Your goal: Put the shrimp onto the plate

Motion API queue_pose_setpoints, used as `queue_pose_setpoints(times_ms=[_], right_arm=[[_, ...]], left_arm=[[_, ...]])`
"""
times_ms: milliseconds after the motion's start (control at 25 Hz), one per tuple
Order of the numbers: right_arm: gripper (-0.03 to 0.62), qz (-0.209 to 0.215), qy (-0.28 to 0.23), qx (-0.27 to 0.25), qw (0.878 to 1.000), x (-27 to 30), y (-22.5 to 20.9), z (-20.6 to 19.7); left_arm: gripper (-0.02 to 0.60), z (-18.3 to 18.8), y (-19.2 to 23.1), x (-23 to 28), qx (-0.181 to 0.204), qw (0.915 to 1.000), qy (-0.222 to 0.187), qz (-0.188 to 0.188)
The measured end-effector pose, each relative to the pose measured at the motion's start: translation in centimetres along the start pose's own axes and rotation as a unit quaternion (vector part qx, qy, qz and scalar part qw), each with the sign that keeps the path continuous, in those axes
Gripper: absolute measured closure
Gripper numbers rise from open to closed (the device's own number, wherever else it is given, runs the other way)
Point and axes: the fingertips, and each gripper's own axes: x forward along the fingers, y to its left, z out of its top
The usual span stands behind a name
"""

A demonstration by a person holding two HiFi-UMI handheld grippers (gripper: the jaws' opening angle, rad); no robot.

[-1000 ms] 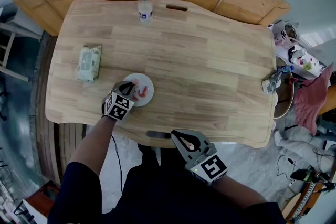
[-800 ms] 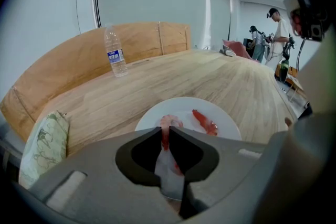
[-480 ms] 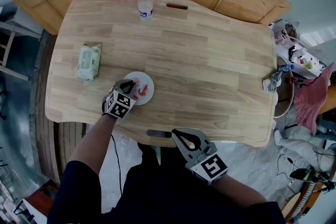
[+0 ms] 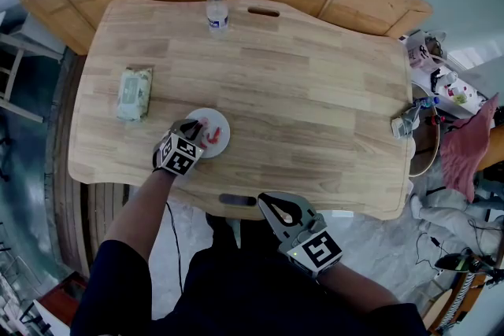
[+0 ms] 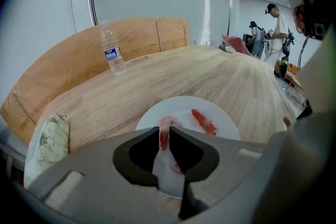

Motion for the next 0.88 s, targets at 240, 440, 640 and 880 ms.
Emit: queue_pose_setpoints(times_ms=[240, 440, 640, 880], right_arm=[[0.583, 0.003, -0.011, -0.002, 1.000, -0.5, 0.8, 0.2], [0.583, -0.001, -0.012, -0.008, 1.000, -0.9, 1.4, 0.8], [0.583, 0.002, -0.021, -0.013, 1.000, -1.3, 2.7, 1.2], [0.583, 0.006, -0.033, -0.021, 0.999, -1.9, 4.6, 1.8]], left_arm=[[0.529, 0.8, 0.1, -1.1, -0.001, 0.9999, -0.012, 0.008], [0.529, 1.5, -0.5, -3.0, -0.006, 0.9995, -0.028, 0.011], [0.529, 2.7, -1.7, -6.0, -0.007, 0.9985, -0.053, 0.013], [0.529, 3.6, -3.6, -10.3, -0.018, 0.9964, -0.081, 0.018]])
